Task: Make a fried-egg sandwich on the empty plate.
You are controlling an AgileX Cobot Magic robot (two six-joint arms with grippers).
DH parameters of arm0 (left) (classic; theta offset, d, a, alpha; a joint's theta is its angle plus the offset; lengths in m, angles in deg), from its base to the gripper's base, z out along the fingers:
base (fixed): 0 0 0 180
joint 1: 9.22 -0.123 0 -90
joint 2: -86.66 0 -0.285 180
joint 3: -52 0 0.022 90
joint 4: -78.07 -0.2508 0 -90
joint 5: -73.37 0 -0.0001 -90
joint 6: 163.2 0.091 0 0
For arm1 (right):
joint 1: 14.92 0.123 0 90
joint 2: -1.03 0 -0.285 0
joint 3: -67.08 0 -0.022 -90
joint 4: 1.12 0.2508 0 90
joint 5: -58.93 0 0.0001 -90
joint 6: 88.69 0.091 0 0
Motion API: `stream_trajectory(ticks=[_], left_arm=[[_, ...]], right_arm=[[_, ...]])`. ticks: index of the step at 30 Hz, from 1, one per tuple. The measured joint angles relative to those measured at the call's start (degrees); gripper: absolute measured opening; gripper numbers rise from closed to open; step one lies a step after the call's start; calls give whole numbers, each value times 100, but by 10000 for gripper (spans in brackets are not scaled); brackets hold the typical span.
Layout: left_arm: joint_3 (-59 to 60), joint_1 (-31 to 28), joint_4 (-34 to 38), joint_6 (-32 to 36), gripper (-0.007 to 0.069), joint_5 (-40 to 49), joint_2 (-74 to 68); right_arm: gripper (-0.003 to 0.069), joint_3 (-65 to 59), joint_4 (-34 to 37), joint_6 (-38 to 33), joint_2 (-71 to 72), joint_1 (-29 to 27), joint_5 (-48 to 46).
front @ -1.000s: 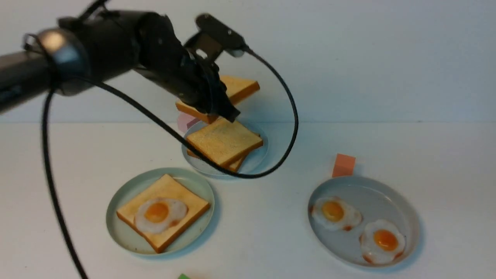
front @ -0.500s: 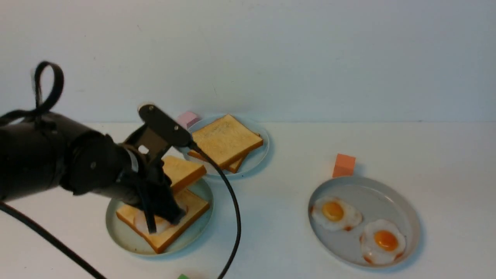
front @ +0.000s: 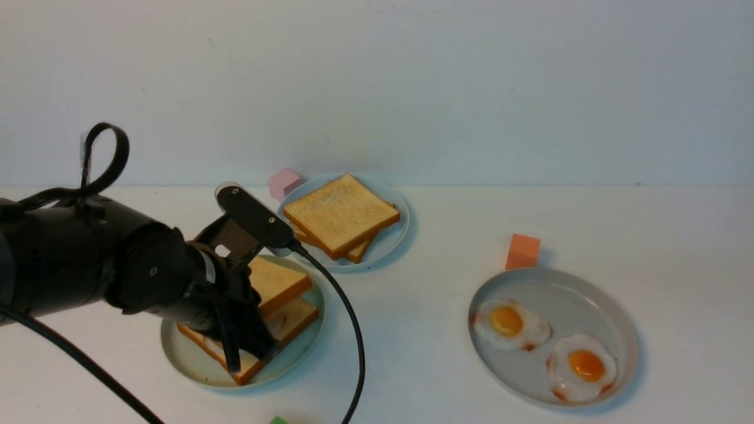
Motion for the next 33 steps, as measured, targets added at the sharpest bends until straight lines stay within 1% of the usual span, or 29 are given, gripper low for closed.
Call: stream_trajectory(ticks=[5,8,9,10,11,12,13,14,16,19,22,23,24,27,29,32,33], left_arm=[[0,0,0,0,24,6,0],[0,0,0,0,80,38,0],[0,0,0,0,84,44,0],[0,0,0,0,106,70,0],[0,0,0,0,145,130,0],[0,0,0,0,169,162,0],[0,0,0,0,174,168,0],[0,0,0,0,213,189,0],[0,0,0,0,256,200,0],[0,0,44,0,283,207,12],[0,0,224,-4,292,247,140],[6,0,509,-4,287,294,409],[7,0,552,-4,286,300,449],[20,0,1386,-4,212,459,1448],[53,0,1783,1,130,643,2288],[376,0,2127,7,5,759,3587],[553,0,2227,18,-13,753,4171]], right_arm=[[52,0,-7,0,0,0,0],[52,0,-7,0,0,0,0],[52,0,-7,0,0,0,0],[53,0,-7,0,0,0,0],[55,0,-7,0,0,0,5],[56,0,-7,0,0,0,12],[57,0,-7,0,0,0,17],[58,0,0,0,0,0,17],[60,0,5,0,0,0,23],[62,0,5,0,0,0,29],[64,0,5,0,0,0,35],[66,0,5,-50,0,0,35],[66,0,5,-58,0,0,35],[67,0,53,-129,0,0,35],[68,0,76,-129,0,0,40],[70,0,82,-133,0,0,40],[71,0,82,-133,0,0,40]])
